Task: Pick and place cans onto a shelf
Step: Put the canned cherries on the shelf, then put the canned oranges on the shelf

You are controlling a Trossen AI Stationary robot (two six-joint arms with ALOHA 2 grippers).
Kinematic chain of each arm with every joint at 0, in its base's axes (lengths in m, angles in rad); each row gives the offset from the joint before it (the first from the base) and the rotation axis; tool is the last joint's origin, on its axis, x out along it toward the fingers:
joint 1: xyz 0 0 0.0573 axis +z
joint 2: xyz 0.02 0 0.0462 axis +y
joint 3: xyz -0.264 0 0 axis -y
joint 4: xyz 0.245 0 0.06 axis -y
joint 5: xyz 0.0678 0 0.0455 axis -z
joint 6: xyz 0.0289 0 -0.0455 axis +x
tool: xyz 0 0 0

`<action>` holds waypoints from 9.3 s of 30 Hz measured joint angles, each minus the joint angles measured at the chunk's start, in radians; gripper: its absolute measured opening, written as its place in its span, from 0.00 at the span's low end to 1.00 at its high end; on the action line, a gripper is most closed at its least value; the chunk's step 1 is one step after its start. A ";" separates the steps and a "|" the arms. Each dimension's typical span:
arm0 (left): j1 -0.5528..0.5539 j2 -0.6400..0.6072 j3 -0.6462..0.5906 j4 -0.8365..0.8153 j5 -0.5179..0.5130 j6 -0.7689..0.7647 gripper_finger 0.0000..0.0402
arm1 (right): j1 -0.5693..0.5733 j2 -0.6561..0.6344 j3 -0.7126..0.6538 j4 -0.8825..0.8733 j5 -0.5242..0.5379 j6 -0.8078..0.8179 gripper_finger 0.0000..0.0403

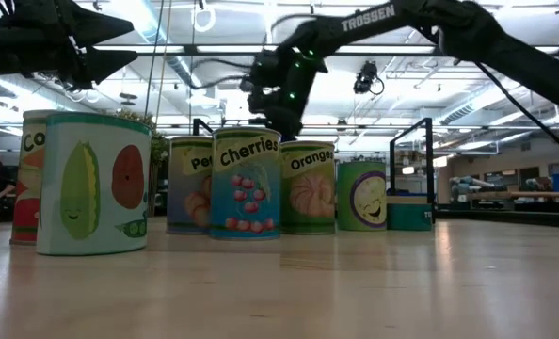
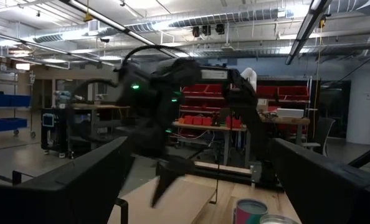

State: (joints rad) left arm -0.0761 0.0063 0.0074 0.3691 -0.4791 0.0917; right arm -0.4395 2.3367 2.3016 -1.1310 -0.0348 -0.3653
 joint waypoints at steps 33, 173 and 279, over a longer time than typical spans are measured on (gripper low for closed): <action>0.000 0.000 0.000 -0.031 -0.008 -0.028 0.98 | 0.527 0.001 -0.079 0.281 -0.044 0.069 0.94; 0.001 0.000 0.000 0.027 -0.063 0.051 0.98 | 0.089 -0.208 -0.538 0.758 -0.045 0.006 0.81; 0.001 0.000 0.000 -0.008 -0.063 -0.010 0.98 | 0.507 -0.261 -0.592 0.170 0.110 0.245 0.93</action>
State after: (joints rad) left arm -0.0753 0.0063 0.0074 0.3614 -0.5418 0.0814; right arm 0.0677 2.0758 1.7096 -0.9615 0.0750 -0.1199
